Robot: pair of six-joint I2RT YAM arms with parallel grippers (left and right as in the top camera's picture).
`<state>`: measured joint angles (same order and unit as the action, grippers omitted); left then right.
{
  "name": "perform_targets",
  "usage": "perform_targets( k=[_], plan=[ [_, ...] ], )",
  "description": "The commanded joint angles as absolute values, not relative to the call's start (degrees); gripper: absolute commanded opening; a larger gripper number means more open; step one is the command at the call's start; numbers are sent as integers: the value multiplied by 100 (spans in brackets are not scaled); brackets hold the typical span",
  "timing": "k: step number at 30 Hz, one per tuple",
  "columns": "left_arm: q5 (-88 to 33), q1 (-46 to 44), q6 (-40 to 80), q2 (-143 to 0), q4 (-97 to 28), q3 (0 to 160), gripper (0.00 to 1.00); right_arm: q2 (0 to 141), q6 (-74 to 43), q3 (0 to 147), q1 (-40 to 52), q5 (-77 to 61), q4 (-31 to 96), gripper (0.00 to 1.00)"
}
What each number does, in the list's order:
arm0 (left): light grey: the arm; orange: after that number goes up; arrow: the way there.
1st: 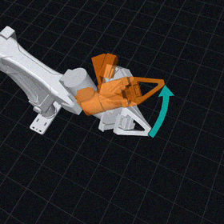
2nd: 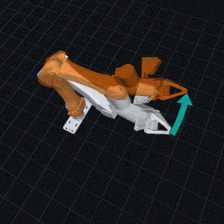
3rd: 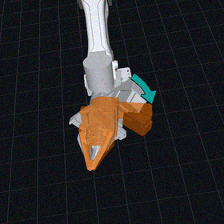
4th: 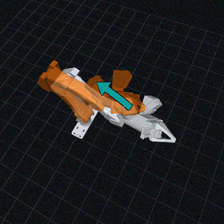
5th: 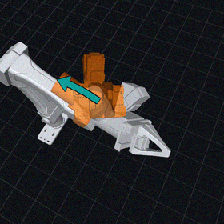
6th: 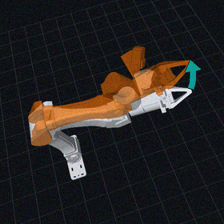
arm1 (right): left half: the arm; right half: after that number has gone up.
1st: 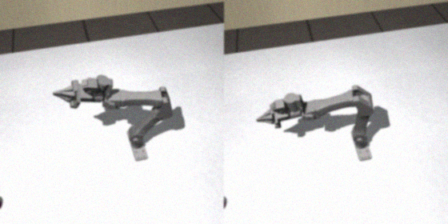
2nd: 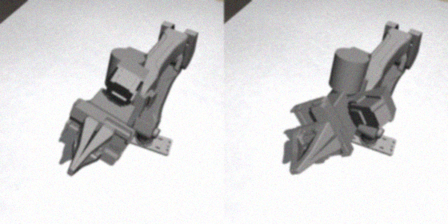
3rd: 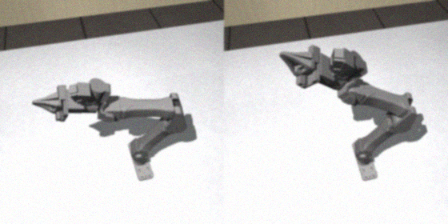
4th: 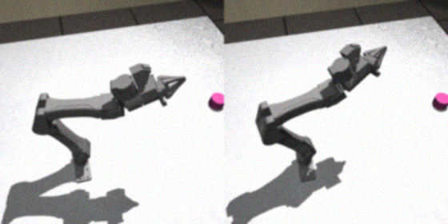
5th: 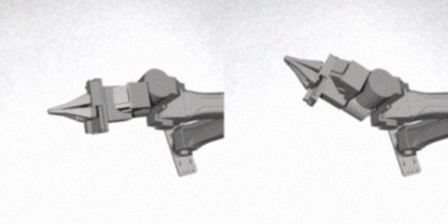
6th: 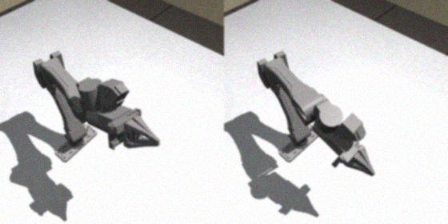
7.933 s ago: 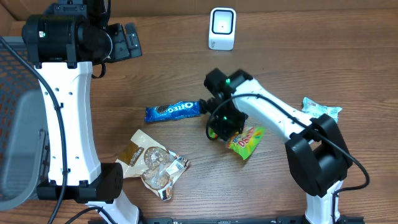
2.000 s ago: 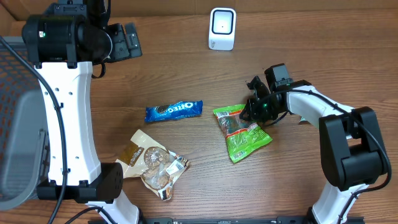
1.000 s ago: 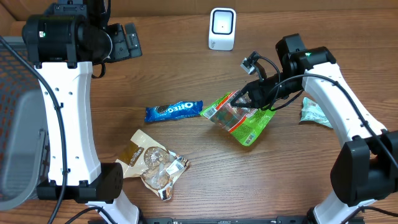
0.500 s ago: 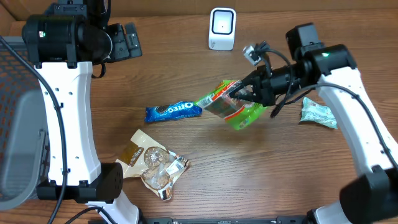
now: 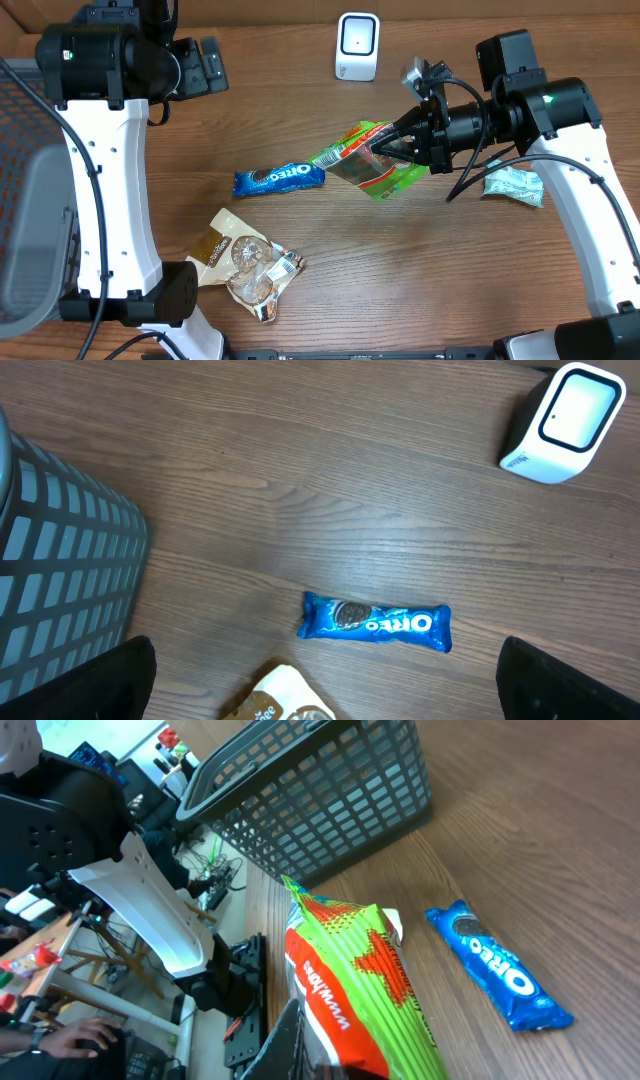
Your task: Scan the item barcode
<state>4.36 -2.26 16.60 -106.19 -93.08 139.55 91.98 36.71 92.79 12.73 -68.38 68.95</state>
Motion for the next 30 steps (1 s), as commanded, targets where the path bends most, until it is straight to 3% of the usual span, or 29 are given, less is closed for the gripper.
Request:
perform_targets(
  k=[1, 9, 13, 20, 30],
  plan=[
    [486, -266, 1737, -10643, -9297, 13996, 100, 9035, 3795, 9465, 1251, -6899, 6794, 4],
    [486, -266, 1737, -10643, -9297, 13996, 100, 9181, 3411, 9413, 1426, -5835, 6700, 4],
    [486, -266, 1737, -10643, -9297, 13996, 100, 9365, 2672, 9413, 1448, -5389, 6278, 4],
    [486, -266, 1737, -10643, -9297, 13996, 100, 9883, 786, 9411, 1975, -1085, 5485, 4],
    [486, -266, 1737, -10643, -9297, 13996, 100, 10453, 429, 9411, 2742, 1806, 5253, 4]
  ],
)
